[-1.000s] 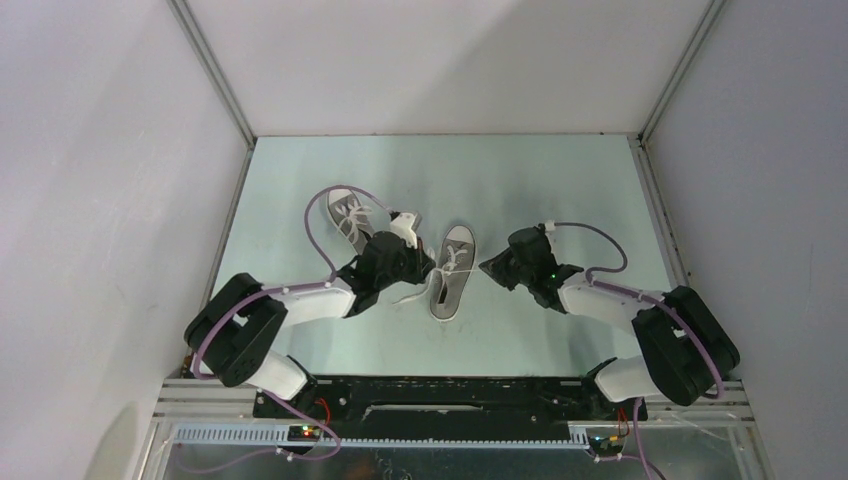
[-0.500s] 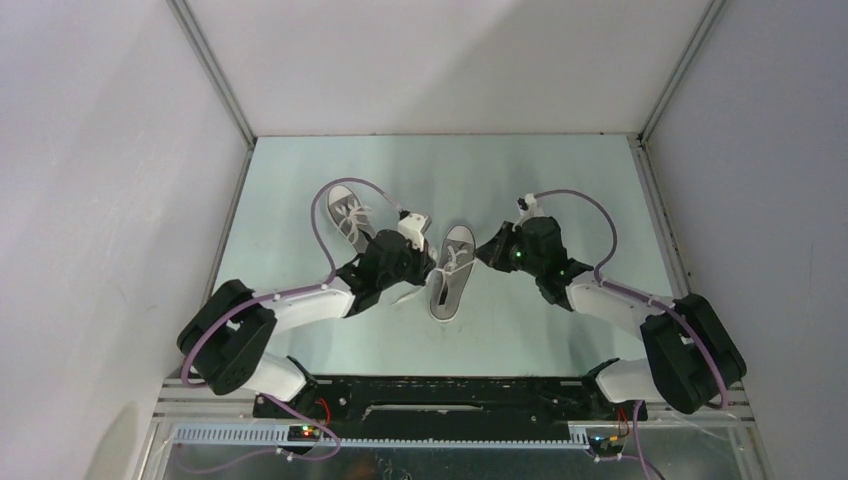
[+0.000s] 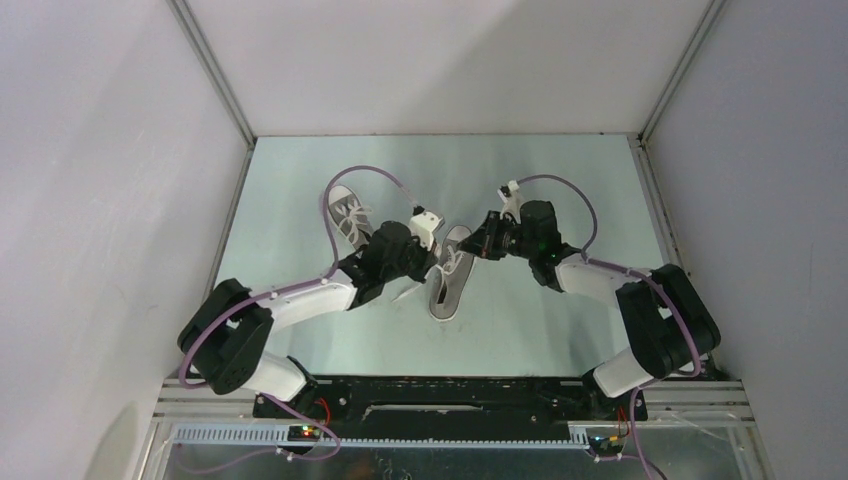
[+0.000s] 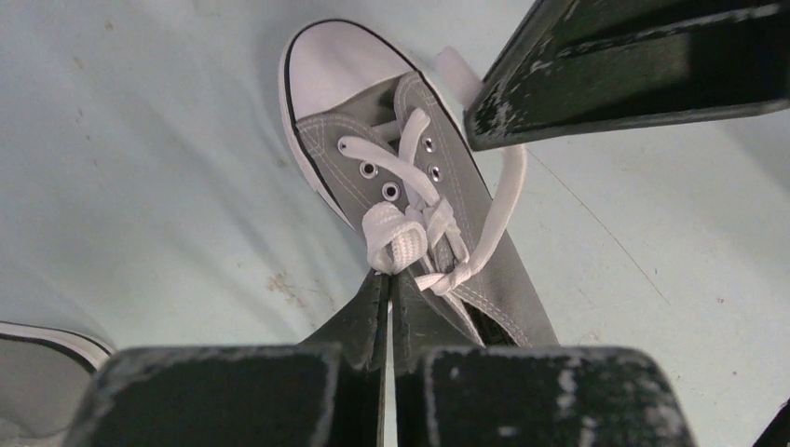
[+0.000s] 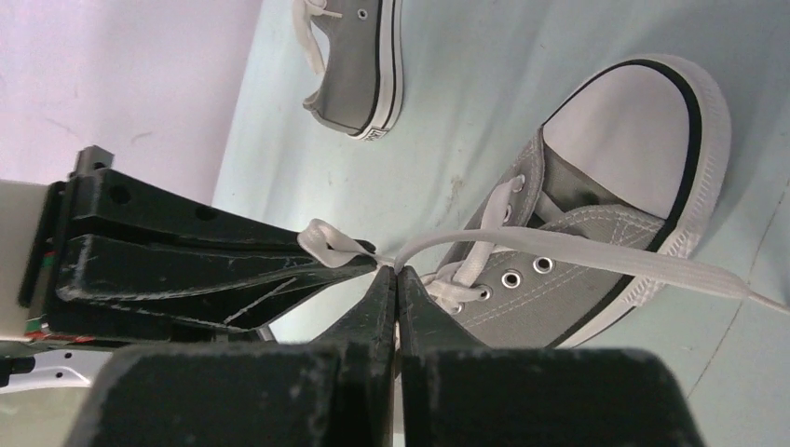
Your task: Tie the shoes
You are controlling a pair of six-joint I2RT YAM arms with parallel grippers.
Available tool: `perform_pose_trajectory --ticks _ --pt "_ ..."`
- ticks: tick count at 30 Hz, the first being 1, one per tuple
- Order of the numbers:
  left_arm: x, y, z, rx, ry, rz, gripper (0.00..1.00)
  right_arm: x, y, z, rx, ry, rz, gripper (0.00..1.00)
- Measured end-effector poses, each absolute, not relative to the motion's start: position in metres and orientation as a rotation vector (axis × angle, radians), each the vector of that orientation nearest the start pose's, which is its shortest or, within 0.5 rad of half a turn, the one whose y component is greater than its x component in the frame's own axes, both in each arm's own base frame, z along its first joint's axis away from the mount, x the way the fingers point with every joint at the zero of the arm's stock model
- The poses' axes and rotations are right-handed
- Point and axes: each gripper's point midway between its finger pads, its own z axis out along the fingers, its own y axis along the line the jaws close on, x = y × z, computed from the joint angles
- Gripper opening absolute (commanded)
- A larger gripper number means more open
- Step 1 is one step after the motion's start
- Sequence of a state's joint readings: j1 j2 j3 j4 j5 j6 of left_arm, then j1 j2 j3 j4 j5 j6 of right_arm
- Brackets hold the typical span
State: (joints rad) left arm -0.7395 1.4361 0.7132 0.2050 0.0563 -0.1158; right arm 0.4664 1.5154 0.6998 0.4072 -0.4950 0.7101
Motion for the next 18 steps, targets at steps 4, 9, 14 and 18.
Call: perform_pose_trajectory --ticks 4,9,14,18 --pt "0.293 -0.285 0.106 0.757 2.0 -0.537 0.0 0.313 0.281 0.12 -0.071 2.156 1.3 0.01" --pt "0.295 -0.287 0.103 0.846 1.994 -0.494 0.0 0.313 0.286 0.116 -0.045 2.161 1.397 0.04" --pt "0.297 -0.291 0.101 0.916 1.997 -0.463 0.0 0.312 0.288 0.12 -0.05 2.145 1.467 0.1" --pt "0.297 -0.295 0.099 0.943 2.006 -0.469 0.0 0.312 0.289 0.126 -0.067 2.12 1.499 0.13"
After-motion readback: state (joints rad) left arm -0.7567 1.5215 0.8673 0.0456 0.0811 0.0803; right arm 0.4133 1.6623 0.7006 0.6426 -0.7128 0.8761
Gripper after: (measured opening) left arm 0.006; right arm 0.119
